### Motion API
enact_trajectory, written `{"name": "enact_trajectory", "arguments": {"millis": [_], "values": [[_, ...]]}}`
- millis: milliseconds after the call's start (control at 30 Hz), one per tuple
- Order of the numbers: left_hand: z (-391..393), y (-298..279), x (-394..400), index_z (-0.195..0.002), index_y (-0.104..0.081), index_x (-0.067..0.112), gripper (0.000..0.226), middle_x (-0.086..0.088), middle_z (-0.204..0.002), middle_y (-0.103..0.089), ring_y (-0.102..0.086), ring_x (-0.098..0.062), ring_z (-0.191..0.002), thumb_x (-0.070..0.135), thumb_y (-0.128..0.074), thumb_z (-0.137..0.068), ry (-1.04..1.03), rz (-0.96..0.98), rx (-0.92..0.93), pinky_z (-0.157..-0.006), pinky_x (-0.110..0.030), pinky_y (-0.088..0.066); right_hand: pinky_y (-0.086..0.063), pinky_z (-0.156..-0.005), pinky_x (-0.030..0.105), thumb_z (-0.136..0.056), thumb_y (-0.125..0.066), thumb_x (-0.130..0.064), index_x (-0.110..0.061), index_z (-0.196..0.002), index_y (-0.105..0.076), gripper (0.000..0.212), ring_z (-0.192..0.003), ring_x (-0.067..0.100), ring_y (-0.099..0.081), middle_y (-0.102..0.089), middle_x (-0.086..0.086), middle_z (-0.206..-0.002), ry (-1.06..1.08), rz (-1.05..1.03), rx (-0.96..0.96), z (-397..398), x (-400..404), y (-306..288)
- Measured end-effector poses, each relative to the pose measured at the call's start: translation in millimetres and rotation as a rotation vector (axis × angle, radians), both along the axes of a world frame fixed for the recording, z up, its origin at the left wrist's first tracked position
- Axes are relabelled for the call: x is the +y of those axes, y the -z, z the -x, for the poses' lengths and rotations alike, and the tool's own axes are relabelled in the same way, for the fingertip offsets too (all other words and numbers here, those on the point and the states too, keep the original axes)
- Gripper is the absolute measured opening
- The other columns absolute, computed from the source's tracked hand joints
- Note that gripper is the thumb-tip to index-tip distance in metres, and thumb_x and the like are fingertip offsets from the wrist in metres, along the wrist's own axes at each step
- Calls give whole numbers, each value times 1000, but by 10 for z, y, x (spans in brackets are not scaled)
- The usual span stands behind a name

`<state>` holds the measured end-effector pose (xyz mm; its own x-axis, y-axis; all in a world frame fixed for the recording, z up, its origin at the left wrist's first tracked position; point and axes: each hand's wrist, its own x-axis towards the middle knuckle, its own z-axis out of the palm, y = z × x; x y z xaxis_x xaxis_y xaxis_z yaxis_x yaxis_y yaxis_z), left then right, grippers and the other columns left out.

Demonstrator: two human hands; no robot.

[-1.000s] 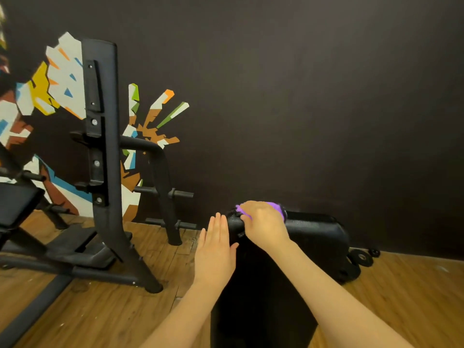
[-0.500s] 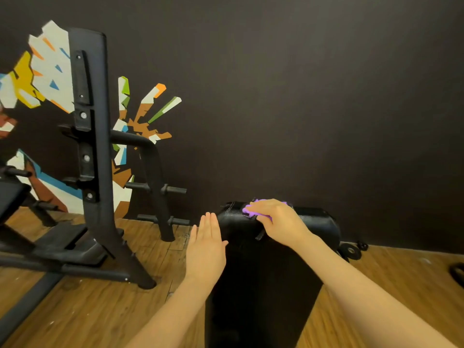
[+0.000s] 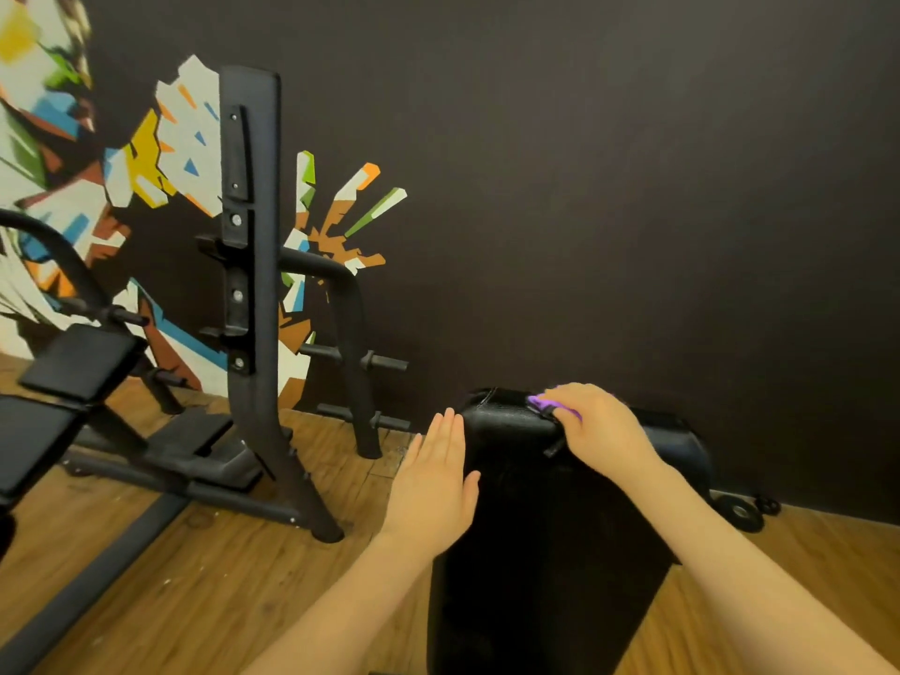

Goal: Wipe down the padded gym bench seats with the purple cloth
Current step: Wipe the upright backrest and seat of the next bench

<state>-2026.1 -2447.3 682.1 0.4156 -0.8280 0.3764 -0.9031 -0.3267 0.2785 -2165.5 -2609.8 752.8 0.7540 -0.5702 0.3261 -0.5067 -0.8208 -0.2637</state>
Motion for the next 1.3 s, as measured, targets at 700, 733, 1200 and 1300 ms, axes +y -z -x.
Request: {"name": "enact_trajectory", "arguments": {"millis": [700, 733, 1200, 1300], "values": [[307, -196, -505, -153, 2, 12, 81, -6, -161, 5, 9, -22, -147, 53, -39, -96, 132, -81, -266, -116, -35, 7, -23, -109, 24, -94, -49, -8, -13, -138, -46, 44, -132, 11, -38, -48, 3, -140, 402, -185, -672, 1035, -234, 739], [300, -198, -503, -153, 3, 12, 81, -6, -161, 6, 9, -21, -147, 53, -38, -96, 131, -80, -264, -116, -35, 8, -23, -109, 24, -95, -48, -9, -14, -140, -41, 46, -133, 12, -36, -44, 3, -143, 431, -224, -712, 1019, -221, 719], [238, -255, -454, -153, 5, 12, 85, -6, -160, 11, 19, -17, -144, 47, -45, -93, 209, -156, -317, -112, -31, 15, 6, -111, 36, -88, -56, -6, -11, -145, -26, 65, -143, 23, -13, -17, 6, -153, 158, 285, -107, 198, 350, 692], [160, -351, -389, -152, 6, 12, 83, -6, -160, 11, 17, -17, -145, 39, -47, -93, 252, -221, -354, -111, -29, 15, 0, -108, 41, -79, -69, -9, -10, -142, -36, 71, -140, 21, -24, -26, 7, -151, 68, 359, -55, -74, 519, 680]]}}
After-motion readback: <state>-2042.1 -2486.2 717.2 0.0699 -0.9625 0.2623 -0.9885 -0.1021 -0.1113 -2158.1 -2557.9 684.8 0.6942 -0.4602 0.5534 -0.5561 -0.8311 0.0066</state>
